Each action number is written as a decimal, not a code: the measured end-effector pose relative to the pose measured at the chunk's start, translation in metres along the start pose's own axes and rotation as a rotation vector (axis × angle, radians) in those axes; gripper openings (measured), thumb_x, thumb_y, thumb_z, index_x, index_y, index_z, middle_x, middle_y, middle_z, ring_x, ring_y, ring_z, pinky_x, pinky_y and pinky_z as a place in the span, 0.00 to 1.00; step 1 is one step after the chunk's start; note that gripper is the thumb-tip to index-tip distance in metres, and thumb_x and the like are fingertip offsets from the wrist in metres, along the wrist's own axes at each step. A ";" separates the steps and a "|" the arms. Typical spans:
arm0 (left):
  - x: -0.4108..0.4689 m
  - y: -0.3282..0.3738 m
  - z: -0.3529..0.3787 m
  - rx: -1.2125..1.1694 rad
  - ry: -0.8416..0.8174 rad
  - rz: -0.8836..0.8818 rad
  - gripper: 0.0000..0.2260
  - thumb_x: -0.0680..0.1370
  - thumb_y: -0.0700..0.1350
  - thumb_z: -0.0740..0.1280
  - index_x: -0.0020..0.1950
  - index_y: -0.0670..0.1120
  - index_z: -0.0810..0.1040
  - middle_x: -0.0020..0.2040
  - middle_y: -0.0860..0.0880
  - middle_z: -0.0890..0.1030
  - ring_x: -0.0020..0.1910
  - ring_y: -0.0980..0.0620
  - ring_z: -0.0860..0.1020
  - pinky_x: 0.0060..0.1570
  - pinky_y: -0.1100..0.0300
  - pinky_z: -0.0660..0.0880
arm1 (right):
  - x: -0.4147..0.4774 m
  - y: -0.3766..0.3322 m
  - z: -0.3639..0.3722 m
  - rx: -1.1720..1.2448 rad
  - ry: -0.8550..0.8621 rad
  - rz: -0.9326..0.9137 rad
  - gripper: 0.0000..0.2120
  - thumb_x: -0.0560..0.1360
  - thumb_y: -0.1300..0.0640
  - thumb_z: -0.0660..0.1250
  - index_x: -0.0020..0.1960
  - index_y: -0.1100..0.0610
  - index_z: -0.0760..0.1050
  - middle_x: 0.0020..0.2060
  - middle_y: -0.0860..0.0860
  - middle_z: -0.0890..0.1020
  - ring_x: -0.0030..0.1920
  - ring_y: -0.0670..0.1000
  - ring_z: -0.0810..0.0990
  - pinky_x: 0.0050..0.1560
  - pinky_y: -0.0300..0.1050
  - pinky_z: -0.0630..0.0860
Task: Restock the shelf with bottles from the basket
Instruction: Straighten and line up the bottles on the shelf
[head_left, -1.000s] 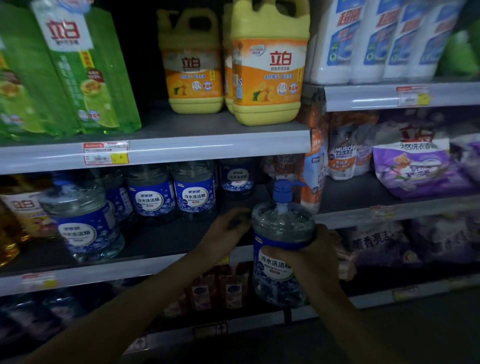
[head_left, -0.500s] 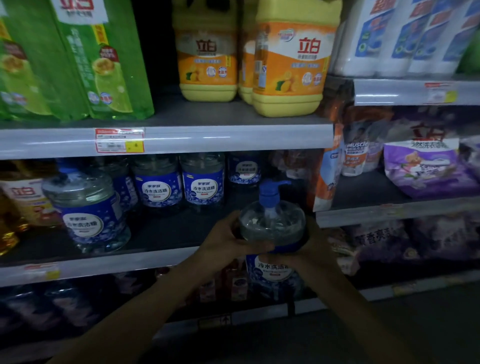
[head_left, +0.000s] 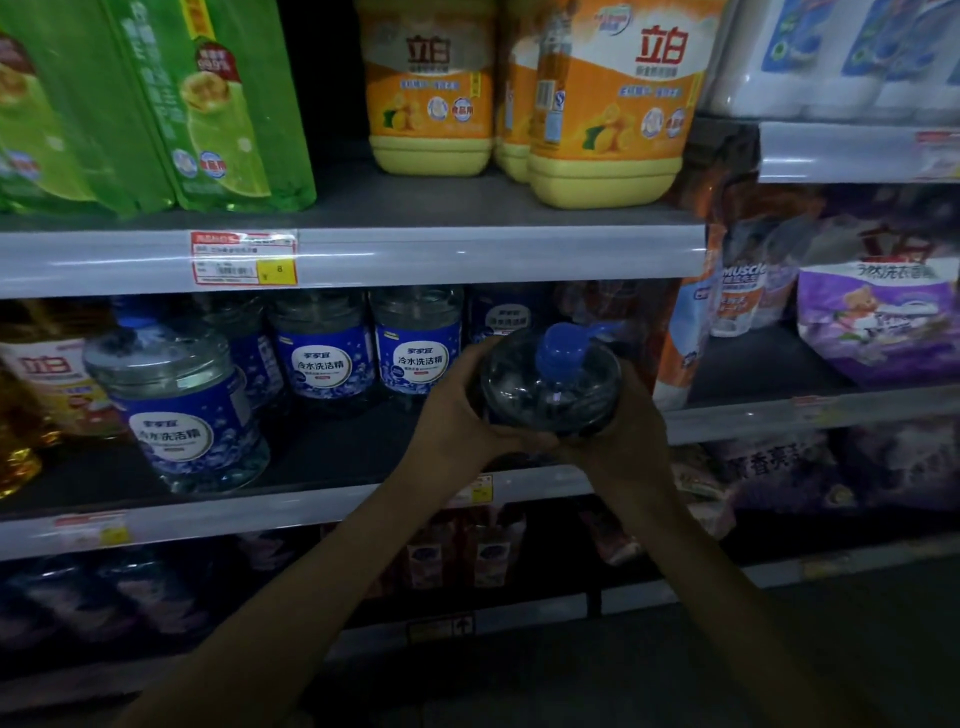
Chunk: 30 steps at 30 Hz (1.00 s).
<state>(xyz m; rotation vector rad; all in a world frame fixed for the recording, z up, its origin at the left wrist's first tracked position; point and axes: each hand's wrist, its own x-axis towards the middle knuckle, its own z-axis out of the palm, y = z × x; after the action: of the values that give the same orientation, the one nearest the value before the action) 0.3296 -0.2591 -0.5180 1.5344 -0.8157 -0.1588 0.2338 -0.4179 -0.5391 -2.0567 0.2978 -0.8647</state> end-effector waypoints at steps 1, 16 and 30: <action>0.003 -0.003 0.000 0.003 0.009 -0.006 0.42 0.60 0.32 0.84 0.70 0.50 0.71 0.63 0.58 0.78 0.58 0.72 0.77 0.53 0.74 0.75 | 0.003 0.002 0.003 0.007 -0.008 0.016 0.47 0.58 0.48 0.87 0.72 0.47 0.69 0.65 0.48 0.79 0.65 0.50 0.77 0.61 0.44 0.76; 0.050 -0.038 0.010 -0.048 0.194 -0.131 0.35 0.67 0.45 0.84 0.72 0.45 0.75 0.64 0.52 0.83 0.62 0.57 0.81 0.62 0.55 0.80 | 0.039 0.021 0.036 0.184 -0.007 0.188 0.41 0.69 0.53 0.82 0.77 0.51 0.68 0.68 0.47 0.79 0.66 0.49 0.78 0.64 0.49 0.79; 0.013 -0.077 0.003 0.198 0.158 -0.244 0.22 0.74 0.45 0.79 0.65 0.45 0.77 0.59 0.50 0.84 0.58 0.52 0.82 0.58 0.54 0.81 | 0.007 0.038 0.045 -0.066 -0.119 0.370 0.41 0.67 0.52 0.82 0.74 0.56 0.67 0.67 0.53 0.79 0.66 0.56 0.78 0.60 0.50 0.78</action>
<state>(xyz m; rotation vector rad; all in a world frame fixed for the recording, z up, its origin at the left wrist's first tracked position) 0.3675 -0.2753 -0.5840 1.8076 -0.5288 -0.1362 0.2731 -0.4164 -0.5836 -2.0160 0.6249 -0.5108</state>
